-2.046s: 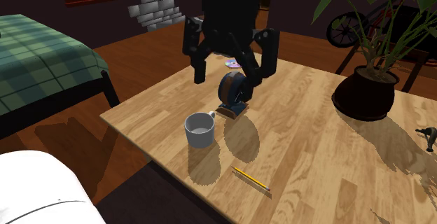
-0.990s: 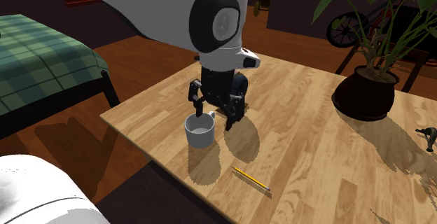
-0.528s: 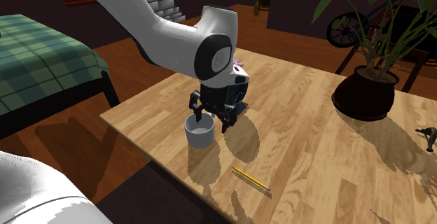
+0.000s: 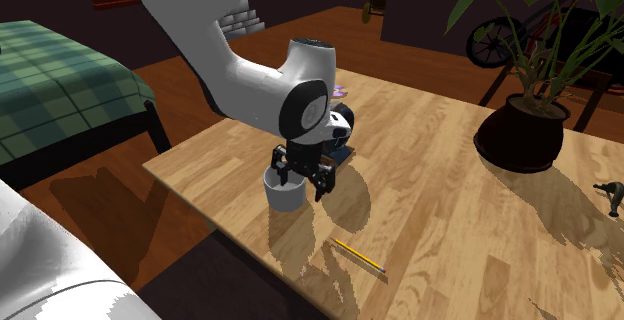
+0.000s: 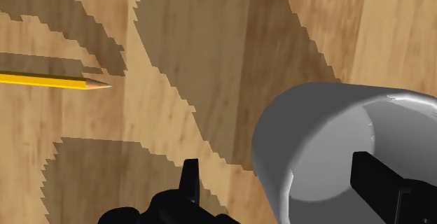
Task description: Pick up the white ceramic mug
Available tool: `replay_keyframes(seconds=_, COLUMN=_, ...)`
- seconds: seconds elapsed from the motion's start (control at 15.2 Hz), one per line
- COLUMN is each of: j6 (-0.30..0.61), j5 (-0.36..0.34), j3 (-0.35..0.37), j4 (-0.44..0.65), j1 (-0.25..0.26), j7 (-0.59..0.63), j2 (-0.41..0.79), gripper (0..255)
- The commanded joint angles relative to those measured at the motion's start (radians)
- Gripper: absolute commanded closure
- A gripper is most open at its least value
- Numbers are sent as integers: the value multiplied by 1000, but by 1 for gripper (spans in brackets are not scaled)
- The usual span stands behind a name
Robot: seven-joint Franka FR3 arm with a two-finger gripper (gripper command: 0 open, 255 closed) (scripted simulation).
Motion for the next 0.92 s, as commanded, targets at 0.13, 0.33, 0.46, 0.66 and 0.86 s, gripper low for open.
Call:
replay_keyframes(seconds=0.13, j6=26, j5=-2, j3=-1, j4=-5, j1=-1, j7=-3, j2=21, gripper=255)
replay_keyframes(seconds=0.33, j6=26, j5=-2, j3=-2, j4=-5, j1=-2, j7=-4, j2=21, gripper=255)
replay_keyframes(seconds=0.46, j6=26, j5=-2, j3=-2, j4=-5, j1=-2, j7=-4, j2=21, gripper=255)
replay_keyframes(seconds=0.66, j6=26, j5=-2, j3=-2, j4=-5, j1=-2, j7=-4, j2=21, gripper=255)
replay_keyframes(seconds=0.86, j6=-7, j5=0, j3=-2, j4=-1, j1=-1, j7=-3, j2=-9, gripper=255)
